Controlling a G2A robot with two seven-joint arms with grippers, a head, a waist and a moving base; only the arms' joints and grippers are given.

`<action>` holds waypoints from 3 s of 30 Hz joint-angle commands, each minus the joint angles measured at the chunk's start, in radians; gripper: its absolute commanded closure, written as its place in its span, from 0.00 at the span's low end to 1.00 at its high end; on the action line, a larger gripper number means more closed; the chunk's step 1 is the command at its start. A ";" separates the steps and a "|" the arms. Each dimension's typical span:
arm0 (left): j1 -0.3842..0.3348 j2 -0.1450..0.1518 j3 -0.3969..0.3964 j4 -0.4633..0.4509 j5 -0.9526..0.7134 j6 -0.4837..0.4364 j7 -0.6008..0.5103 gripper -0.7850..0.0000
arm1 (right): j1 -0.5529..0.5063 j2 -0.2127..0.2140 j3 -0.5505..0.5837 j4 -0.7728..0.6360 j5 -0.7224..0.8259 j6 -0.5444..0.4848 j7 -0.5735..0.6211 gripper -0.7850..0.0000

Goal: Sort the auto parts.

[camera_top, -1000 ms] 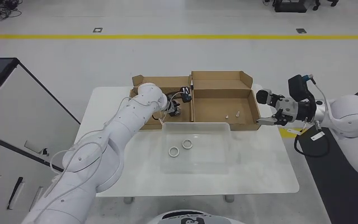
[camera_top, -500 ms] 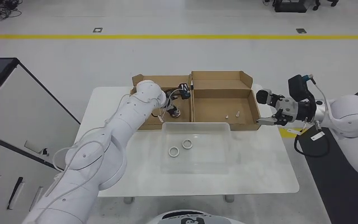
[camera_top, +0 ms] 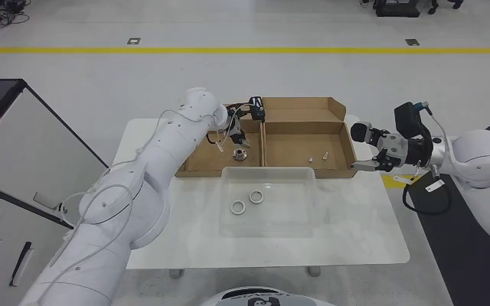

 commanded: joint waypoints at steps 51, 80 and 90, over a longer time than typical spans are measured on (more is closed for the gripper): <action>0.293 0.410 -0.121 -1.327 -0.658 0.512 -1.070 0.00 | 0.000 0.000 0.000 0.000 0.000 0.000 0.000 0.00; 0.180 0.280 0.104 -1.208 -0.839 0.550 -1.199 0.00 | 0.000 0.000 0.000 0.000 0.000 0.000 0.000 0.00; 0.117 0.276 0.198 -1.111 -0.862 0.459 -1.108 0.50 | 0.000 0.000 0.000 0.000 0.000 0.000 0.000 0.00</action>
